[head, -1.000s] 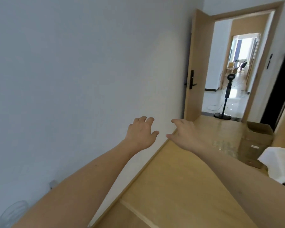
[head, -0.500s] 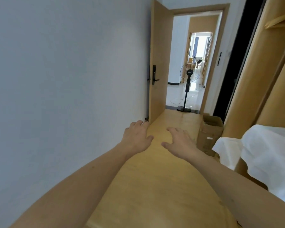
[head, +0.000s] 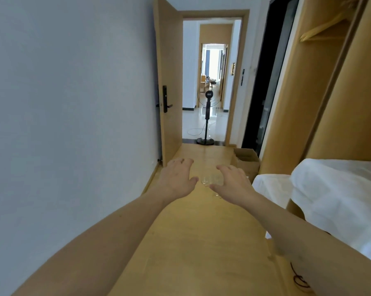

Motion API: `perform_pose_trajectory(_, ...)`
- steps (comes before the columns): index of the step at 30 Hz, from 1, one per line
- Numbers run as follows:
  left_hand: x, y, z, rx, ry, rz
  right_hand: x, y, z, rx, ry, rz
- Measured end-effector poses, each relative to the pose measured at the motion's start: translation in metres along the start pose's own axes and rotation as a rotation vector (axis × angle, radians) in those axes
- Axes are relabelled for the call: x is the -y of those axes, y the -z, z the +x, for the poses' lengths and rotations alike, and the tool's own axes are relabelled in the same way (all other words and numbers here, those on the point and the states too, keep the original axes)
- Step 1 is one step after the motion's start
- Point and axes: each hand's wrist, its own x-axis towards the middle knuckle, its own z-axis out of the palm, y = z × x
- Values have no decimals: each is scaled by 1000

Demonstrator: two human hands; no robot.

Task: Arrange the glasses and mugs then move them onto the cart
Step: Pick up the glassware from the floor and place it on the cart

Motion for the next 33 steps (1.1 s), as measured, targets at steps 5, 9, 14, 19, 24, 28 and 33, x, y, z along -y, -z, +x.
perform_pose_trajectory(5, 38, 9, 44, 3, -78, -1, 25, -15, 36, -24, -81, 2)
perform_pose_trajectory(9, 61, 11, 72, 22, -138, -21, 37, -31, 62, -38, -140, 9)
perform_pose_trajectory(14, 86, -1, 102, 55, -166, -34, 36, -57, 90, -18, -202, 8)
perform_pose_trajectory(19, 99, -19, 139, 107, -188, -59, 28, -69, 116, -26, -265, 49)
perform_pose_trajectory(24, 99, -47, 185, 159, -194, -51, 0, -80, 153, -10, -309, 66)
perform_pose_trajectory(28, 94, -66, 235, 165, -202, -27, -28, -82, 201, -13, -312, 57)
perform_pose_trajectory(33, 81, -88, 308, 189, -171, -30, -67, -75, 279, -44, -291, 84)
